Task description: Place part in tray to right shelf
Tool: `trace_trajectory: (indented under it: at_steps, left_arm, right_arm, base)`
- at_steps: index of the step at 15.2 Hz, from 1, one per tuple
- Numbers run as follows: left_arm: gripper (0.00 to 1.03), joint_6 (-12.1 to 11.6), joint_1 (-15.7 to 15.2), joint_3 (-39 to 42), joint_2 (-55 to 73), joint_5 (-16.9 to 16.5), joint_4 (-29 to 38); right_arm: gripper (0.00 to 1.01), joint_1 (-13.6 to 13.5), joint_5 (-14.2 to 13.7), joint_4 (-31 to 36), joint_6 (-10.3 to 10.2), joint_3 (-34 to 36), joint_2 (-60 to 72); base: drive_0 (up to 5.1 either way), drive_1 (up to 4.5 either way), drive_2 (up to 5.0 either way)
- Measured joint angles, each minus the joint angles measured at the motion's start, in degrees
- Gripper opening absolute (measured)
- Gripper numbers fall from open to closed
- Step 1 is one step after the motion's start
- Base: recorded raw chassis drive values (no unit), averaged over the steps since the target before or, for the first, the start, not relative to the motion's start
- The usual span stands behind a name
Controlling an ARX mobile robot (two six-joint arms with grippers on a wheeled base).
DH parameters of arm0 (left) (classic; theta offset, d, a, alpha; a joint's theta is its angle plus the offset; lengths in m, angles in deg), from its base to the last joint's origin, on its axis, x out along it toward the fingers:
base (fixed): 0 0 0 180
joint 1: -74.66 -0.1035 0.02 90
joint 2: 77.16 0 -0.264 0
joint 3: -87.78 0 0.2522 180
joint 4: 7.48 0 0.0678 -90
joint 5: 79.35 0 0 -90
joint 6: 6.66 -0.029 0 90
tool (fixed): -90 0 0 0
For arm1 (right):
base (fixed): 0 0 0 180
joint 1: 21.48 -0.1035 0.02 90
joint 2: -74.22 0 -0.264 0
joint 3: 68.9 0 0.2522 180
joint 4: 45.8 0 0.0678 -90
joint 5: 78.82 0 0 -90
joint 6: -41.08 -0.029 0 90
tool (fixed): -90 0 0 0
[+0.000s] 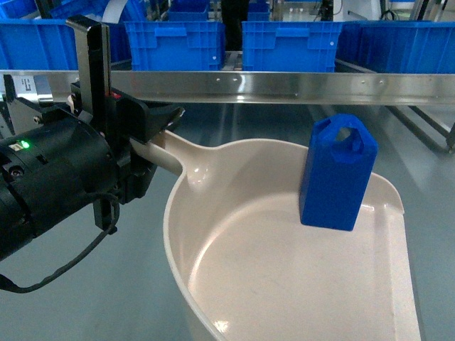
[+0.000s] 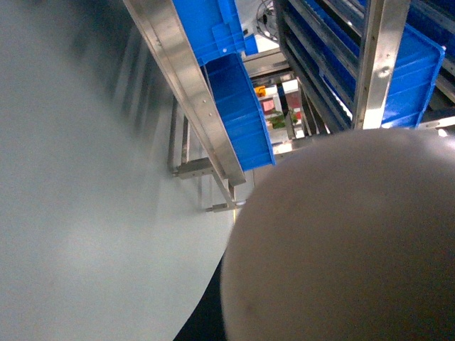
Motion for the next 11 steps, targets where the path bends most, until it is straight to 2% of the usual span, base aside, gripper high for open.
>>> trace_trajectory:
  at_steps: [11]
  left_arm:
    - [0.12, -0.1, 0.0, 0.0, 0.0, 0.2, -0.1]
  right_arm:
    - [0.98, 0.0, 0.0, -0.1, 0.0, 0.0, 0.0]
  base:
    - [3.5, 1.3, -4.9]
